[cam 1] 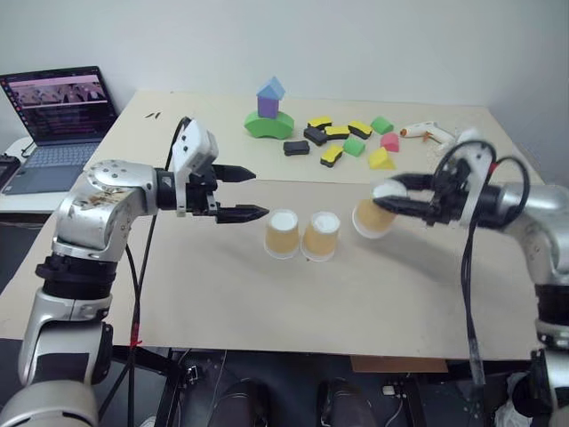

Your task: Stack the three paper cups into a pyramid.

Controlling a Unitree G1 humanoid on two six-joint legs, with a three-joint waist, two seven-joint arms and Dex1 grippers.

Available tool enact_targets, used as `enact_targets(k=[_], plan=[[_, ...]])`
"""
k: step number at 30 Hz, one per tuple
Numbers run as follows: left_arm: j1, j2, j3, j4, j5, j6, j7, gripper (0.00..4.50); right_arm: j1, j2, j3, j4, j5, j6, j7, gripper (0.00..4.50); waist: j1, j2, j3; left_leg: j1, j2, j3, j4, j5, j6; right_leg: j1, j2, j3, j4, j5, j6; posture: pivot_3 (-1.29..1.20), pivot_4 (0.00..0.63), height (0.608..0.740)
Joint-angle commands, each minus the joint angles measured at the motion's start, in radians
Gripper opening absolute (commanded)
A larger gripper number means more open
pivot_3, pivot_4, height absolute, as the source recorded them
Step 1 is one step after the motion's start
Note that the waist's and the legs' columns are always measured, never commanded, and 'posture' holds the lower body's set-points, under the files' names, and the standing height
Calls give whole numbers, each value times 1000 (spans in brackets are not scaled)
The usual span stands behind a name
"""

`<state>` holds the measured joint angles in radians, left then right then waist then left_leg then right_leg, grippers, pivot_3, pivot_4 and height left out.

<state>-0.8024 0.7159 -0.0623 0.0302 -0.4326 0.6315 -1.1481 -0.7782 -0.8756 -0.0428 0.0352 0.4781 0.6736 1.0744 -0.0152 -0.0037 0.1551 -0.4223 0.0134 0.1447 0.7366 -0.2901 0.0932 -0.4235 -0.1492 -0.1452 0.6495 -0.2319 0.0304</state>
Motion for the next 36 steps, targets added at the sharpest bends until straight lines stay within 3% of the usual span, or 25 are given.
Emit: enact_targets(k=[1,9,15,27,36], plan=[[19,-5,20,-26,0,-16,22,4500,-226,-18,83,162,-31,43,133,2495,-1,0,0,0,0,0,0,0,0,0,0,0,0,0,0,0,150,695],[54,-14,21,-80,-17,18,46,4500,-504,113,192,421,-26,147,351,2495,1,0,0,-2,0,0,-1,0,0,-1,0,-2,0,0,0,0,150,695],[76,-14,24,-116,-26,40,55,4500,-509,214,244,480,-97,93,370,2495,1,0,0,-3,0,0,-1,0,0,-1,0,-3,6,0,0,0,150,695],[84,0,26,-137,-36,59,63,4500,-511,309,239,581,-183,-50,323,2495,-8,1,0,-2,-1,0,-1,0,0,-2,0,-2,7,0,-1,0,150,695],[81,1,14,-129,-27,45,58,4500,-497,345,227,562,-185,-37,313,2495,-7,1,0,-2,-1,0,-1,0,0,-2,0,-2,7,0,-1,0,150,695]])
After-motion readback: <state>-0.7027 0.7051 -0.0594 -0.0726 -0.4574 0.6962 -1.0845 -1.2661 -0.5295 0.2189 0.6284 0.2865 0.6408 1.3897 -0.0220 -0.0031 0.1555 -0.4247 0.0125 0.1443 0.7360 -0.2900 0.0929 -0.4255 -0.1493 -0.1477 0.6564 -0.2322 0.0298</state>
